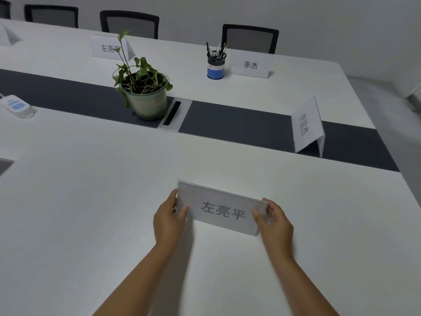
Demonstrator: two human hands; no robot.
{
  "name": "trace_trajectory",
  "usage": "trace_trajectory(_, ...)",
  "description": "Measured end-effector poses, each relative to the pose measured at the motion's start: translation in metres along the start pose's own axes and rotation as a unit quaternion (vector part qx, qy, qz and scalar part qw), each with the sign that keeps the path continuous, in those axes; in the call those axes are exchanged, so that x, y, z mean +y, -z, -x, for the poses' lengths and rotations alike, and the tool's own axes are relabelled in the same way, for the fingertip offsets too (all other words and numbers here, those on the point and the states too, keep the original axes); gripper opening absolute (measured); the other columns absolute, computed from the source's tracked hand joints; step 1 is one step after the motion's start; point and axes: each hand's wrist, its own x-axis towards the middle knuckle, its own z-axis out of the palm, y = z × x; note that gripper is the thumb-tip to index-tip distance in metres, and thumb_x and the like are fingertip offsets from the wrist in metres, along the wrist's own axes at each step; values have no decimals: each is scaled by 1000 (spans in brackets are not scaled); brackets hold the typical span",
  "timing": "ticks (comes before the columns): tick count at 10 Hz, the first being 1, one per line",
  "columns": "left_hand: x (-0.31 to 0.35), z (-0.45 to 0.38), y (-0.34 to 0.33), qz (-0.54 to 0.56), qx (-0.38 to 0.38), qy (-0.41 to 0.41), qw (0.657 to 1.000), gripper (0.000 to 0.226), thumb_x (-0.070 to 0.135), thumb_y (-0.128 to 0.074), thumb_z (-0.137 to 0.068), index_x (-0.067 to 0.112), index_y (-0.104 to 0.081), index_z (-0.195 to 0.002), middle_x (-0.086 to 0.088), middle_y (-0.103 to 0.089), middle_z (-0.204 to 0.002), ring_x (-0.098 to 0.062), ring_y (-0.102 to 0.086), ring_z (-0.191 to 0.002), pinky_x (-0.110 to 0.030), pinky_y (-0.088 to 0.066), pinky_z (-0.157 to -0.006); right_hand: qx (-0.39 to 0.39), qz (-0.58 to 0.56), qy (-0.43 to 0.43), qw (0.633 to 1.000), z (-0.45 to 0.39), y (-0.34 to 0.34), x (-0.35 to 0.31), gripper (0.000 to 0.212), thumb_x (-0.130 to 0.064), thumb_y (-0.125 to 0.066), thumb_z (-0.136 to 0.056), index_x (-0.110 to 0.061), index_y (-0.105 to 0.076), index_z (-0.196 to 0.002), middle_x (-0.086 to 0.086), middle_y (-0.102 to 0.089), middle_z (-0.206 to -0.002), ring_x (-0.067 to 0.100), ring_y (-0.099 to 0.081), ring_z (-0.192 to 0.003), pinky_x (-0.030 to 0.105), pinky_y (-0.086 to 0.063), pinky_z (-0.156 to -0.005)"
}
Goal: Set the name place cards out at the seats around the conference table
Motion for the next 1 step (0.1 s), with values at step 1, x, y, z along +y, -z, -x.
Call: trace_trajectory(1, 0, 2, 2, 18, 7, -2, 1000, 50, 11, -62, -80, 21, -48, -127, -10, -64, -112, -25, -60, -97, -27, -41, -82, -3, -12, 3, 1000, 1, 1, 2, 37, -2, -68, -75, -4, -59, -110, 3, -60, -104, 18, -56, -102, 29, -42, -92)
